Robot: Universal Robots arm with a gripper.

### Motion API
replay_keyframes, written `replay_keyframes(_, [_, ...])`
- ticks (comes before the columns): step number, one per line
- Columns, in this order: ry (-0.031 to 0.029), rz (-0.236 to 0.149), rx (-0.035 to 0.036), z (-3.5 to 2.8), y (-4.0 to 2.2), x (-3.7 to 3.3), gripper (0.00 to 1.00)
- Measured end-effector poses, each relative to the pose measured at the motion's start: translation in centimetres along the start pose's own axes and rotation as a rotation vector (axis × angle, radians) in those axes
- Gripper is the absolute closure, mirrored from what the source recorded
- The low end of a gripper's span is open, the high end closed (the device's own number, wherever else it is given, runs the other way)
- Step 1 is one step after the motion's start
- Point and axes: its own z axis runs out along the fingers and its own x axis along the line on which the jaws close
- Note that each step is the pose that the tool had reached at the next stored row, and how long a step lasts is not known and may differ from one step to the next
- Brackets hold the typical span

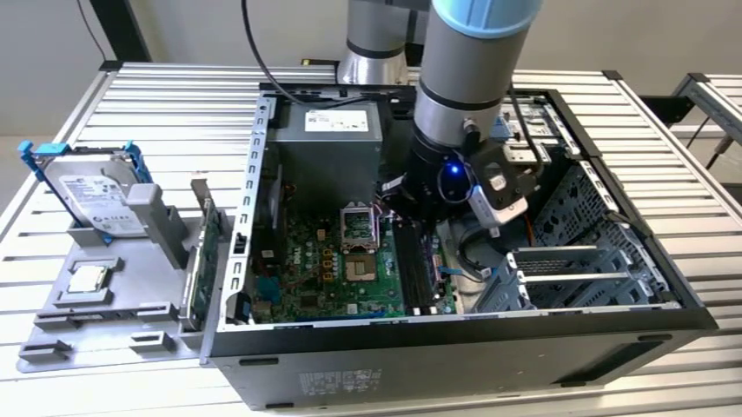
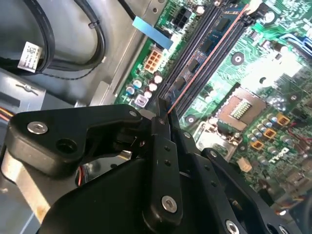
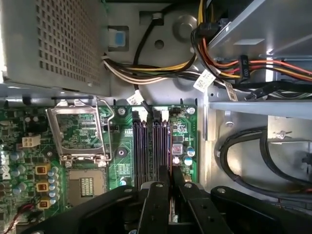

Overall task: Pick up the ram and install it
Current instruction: 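Insert the ram into the slot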

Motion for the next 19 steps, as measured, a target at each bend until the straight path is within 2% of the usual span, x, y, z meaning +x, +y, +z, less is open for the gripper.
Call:
replay_keyframes(8, [0.0000,-0.001,0.0014,1.08,-0.27,-0.08,1.00])
replay_keyframes(11, [-0.0002,-0.004,0.0043,1.20,-0.27,-0.07,1.00])
replay_keyframes(16, [-0.0004,-0.008,0.0150,1.21,-0.28,0.04,1.00])
replay_keyframes(19, [-0.0005,-0.009,0.0164,1.20,-0.28,0.05,1.00])
